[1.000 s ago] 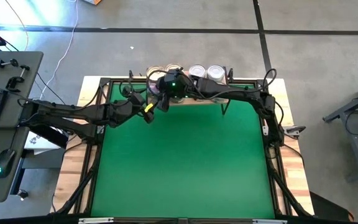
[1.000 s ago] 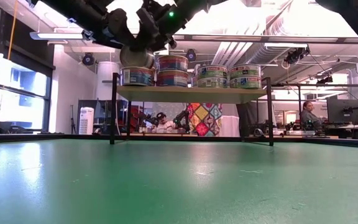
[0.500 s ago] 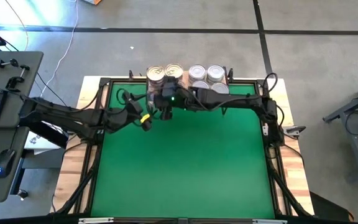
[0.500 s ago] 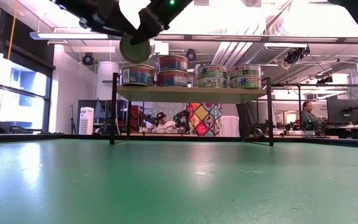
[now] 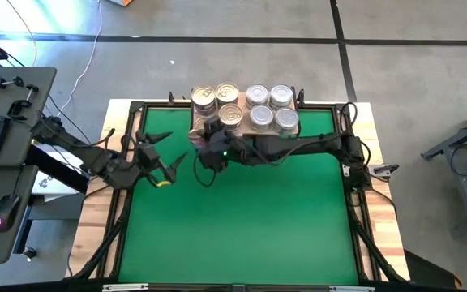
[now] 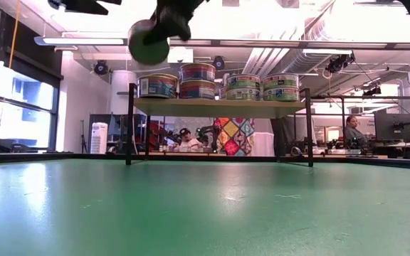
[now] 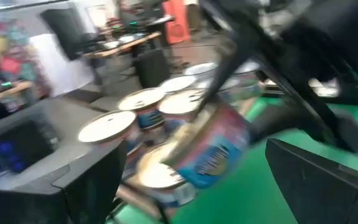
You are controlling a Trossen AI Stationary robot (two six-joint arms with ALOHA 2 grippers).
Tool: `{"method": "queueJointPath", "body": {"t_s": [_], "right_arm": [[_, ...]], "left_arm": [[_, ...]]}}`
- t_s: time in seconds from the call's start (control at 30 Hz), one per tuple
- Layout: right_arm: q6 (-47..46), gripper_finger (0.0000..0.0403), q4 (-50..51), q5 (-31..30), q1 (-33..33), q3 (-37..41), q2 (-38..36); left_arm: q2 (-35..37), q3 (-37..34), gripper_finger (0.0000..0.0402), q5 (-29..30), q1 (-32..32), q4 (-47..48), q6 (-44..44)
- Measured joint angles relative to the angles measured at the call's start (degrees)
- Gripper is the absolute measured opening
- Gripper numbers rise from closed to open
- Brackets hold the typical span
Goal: Stack canned seafood by type on shelf
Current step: Stack the blue tuna can on top of the other blue tuna can on the shelf
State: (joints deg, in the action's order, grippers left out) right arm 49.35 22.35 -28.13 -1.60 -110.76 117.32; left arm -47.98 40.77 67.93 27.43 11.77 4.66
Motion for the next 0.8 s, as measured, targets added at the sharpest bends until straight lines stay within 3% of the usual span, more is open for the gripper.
{"method": "queueJointPath", "body": {"t_s": [0.1, 0.33, 0.43, 0.8], "right_arm": [[5.59, 0.0177, -6.64, -4.97, -1.37, 4.8, 0.0], [25.4, 0.0177, -39.94, -13.35, -4.07, 20.76, -0.05], [31.17, 0.0177, -49.56, -15.47, -3.94, 24.09, -0.24], [24.48, 0.0177, -39.88, -15.05, 1.07, 22.42, -0.44]], "left_arm": [[0.52, -0.02, 0.0376, 3.88, 2.26, 3.13, 2.78], [-0.44, -0.05, 0.0376, 6.51, 3.71, 11.07, 10.41], [-0.38, -0.09, 0.0376, 6.85, 3.77, 13.57, 13.48], [-0.38, -0.09, 0.0376, 9.37, 3.68, 13.68, 14.76]]}}
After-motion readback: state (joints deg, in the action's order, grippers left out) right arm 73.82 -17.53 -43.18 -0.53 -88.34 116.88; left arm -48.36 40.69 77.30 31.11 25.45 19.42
